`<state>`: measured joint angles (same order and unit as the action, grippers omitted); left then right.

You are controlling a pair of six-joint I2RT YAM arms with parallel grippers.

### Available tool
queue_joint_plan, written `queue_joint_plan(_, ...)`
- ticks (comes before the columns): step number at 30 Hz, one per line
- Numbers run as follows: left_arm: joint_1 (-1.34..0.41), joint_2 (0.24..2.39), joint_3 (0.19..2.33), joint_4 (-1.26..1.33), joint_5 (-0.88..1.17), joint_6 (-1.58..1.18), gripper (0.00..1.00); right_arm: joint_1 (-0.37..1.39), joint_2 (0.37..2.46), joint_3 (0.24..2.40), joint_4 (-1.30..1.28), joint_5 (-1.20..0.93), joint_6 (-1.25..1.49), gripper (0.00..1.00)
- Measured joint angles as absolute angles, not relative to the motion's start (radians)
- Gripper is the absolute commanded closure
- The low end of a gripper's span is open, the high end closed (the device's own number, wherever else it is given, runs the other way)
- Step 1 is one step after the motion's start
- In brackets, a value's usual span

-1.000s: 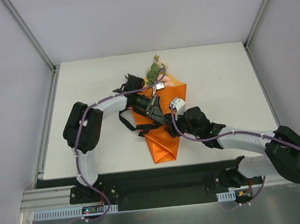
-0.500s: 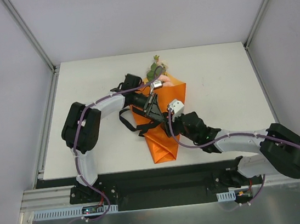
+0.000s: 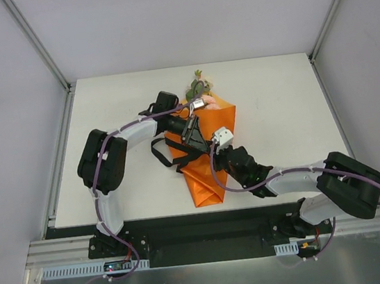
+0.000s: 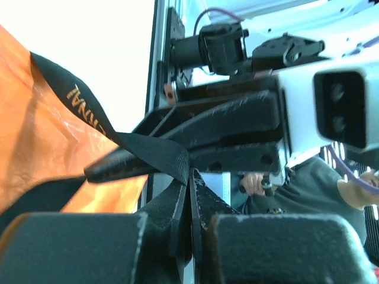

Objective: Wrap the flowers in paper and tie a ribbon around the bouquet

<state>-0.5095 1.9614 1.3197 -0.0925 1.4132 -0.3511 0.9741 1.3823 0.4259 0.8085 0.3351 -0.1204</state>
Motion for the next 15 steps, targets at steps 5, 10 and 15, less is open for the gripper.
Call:
queue_joint_plan(5,-0.520,1.967,1.320,-0.117,1.400,-0.352,0.70,0.965,1.341,0.426,0.762,0.427,-0.103,1.00)
queue_joint_plan(10,-0.516,1.968,1.314,-0.125,1.299,-0.349,0.61,0.966,1.226,0.430,0.552,0.469,-0.051,1.00)
queue_joint_plan(15,-0.448,1.880,1.208,-0.130,1.120,-0.340,0.56,0.966,1.185,0.433,0.377,0.472,-0.014,1.00)
